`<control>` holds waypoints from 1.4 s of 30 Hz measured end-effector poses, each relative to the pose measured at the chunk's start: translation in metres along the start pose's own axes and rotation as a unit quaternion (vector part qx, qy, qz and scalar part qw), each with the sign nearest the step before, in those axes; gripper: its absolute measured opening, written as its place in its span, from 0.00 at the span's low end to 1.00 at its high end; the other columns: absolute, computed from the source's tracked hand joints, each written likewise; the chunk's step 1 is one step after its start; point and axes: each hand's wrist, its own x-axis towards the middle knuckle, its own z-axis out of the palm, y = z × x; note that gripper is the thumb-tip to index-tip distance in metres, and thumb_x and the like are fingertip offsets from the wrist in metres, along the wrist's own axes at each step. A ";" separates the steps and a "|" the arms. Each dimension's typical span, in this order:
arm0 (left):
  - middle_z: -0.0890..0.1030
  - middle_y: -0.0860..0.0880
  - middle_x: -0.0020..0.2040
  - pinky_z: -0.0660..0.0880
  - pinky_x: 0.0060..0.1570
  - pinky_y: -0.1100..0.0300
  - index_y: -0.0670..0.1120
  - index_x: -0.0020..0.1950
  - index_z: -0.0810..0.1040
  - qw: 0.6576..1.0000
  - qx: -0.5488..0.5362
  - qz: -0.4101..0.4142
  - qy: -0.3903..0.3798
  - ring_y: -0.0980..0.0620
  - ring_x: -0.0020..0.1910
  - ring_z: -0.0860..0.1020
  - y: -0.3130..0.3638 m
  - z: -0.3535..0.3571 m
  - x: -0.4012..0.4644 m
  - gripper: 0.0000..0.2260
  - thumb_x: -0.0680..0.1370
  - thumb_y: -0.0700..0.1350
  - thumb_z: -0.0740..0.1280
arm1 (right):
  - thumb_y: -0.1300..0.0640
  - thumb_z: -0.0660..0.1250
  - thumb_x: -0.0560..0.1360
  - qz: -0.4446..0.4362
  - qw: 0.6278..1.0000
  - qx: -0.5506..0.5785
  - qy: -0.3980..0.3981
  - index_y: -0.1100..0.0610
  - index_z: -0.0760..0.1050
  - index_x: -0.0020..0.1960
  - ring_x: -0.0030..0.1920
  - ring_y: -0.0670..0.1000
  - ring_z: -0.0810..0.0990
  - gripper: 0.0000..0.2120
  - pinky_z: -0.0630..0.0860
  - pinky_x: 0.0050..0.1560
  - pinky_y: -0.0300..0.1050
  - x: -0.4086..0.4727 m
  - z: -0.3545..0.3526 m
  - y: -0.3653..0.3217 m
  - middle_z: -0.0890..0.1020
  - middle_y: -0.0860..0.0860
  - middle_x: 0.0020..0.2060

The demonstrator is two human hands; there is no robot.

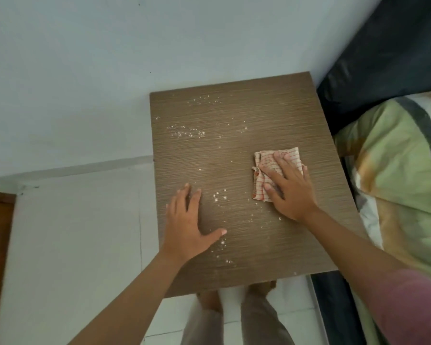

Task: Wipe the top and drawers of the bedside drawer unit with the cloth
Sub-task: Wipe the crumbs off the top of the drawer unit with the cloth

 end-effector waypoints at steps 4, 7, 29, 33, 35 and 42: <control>0.55 0.46 0.75 0.58 0.69 0.40 0.49 0.73 0.58 1.000 0.021 0.019 0.011 0.45 0.73 0.53 -0.015 0.005 -0.014 0.47 0.61 0.74 0.63 | 0.39 0.50 0.76 0.018 1.000 -0.006 -0.001 0.36 0.58 0.72 0.76 0.50 0.49 0.24 0.47 0.71 0.64 -0.024 0.005 -0.006 0.55 0.46 0.76; 0.56 0.46 0.75 0.58 0.68 0.40 0.49 0.73 0.59 0.999 0.032 0.020 0.032 0.45 0.73 0.54 -0.017 0.012 -0.014 0.47 0.61 0.75 0.61 | 0.38 0.49 0.75 0.030 1.000 -0.007 -0.004 0.36 0.58 0.72 0.77 0.49 0.48 0.24 0.46 0.71 0.64 -0.036 0.008 -0.008 0.54 0.46 0.76; 0.61 0.47 0.72 0.62 0.65 0.41 0.52 0.69 0.62 0.989 0.061 0.041 0.129 0.43 0.69 0.61 -0.023 0.027 -0.011 0.46 0.57 0.74 0.63 | 0.41 0.54 0.76 -0.033 0.996 0.070 0.036 0.42 0.67 0.69 0.75 0.51 0.57 0.22 0.49 0.72 0.63 -0.144 0.025 -0.007 0.64 0.47 0.73; 0.61 0.47 0.72 0.60 0.66 0.41 0.53 0.69 0.62 0.989 0.063 0.042 0.130 0.43 0.70 0.60 -0.024 0.029 -0.011 0.46 0.57 0.74 0.63 | 0.42 0.53 0.76 -0.039 0.994 0.097 0.032 0.44 0.70 0.68 0.74 0.50 0.59 0.22 0.50 0.72 0.61 -0.158 0.031 -0.004 0.67 0.46 0.72; 0.61 0.47 0.72 0.60 0.66 0.41 0.53 0.69 0.61 0.988 0.067 0.043 0.129 0.43 0.70 0.60 -0.025 0.030 -0.011 0.46 0.57 0.74 0.63 | 0.45 0.55 0.77 -0.045 0.992 0.118 0.030 0.46 0.72 0.66 0.74 0.47 0.58 0.20 0.48 0.72 0.58 -0.164 0.030 -0.003 0.68 0.46 0.71; 0.60 0.47 0.73 0.60 0.66 0.41 0.53 0.70 0.60 0.989 0.075 0.036 0.122 0.43 0.71 0.59 -0.024 0.029 -0.011 0.47 0.57 0.76 0.59 | 0.57 0.64 0.77 -0.044 0.977 0.206 0.000 0.50 0.77 0.62 0.70 0.45 0.64 0.14 0.53 0.72 0.52 -0.180 0.019 -0.007 0.73 0.47 0.67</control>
